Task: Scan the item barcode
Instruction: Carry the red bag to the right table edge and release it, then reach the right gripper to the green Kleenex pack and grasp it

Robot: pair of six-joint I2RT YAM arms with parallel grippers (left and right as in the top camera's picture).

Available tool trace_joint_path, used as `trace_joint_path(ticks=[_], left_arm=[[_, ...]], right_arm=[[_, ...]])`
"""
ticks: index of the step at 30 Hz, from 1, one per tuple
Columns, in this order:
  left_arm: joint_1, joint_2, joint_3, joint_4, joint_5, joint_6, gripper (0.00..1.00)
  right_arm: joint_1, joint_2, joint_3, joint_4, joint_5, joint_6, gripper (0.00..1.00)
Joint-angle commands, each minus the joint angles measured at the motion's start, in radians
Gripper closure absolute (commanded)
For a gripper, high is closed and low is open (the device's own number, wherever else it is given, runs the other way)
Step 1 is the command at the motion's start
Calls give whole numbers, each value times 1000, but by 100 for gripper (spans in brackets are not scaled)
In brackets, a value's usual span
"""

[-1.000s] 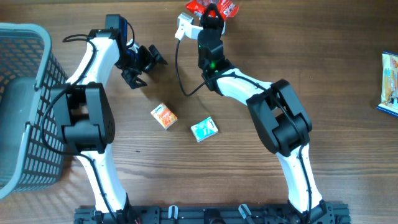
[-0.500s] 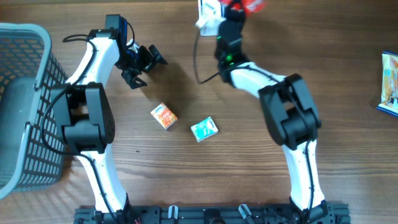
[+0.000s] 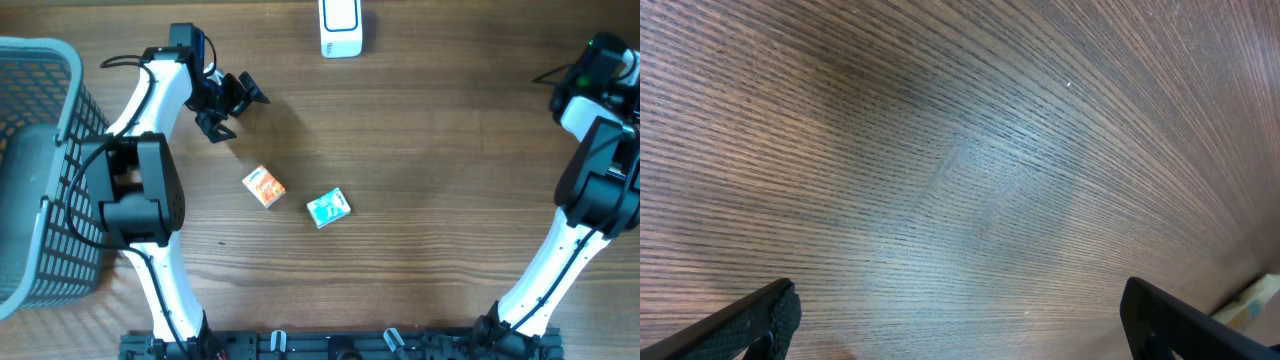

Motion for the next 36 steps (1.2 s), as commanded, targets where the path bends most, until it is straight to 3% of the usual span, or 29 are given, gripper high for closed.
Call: trace_joint_path(ticks=[1,2,3,4,7,17,25,30,32,36], left_arm=[[2,-24,-4,0,-2,12,0],[2,-24,-4,0,-2,12,0],[2,-24,-4,0,-2,12,0],[2,-24,-4,0,-2,12,0],[2,-24,-4,0,-2,12,0],[2,-24,-4,0,-2,12,0],[2,-24,-4,0,-2,12,0],[2,-24,-4,0,-2,12,0],[2,-24,-4,0,-2,12,0],[2,-24,-4,0,-2,12,0]], right_arm=[[-2,9,-80,2,-27,80,82],[-3,9,-106,2,-71,89,50],[-3,9,-129,2,-97,106,28],[-3,9,-145,1,-114,107,20],[0,8,-150,0,-115,102,11],[130,-16,-150,-84,-139,150,2],[336,-83,-150,-543,-464,441,0],[390,-299,-120,-772,-724,632,0],[391,-465,-92,-875,-928,713,0],[391,-798,-89,-1012,-1798,843,0]])
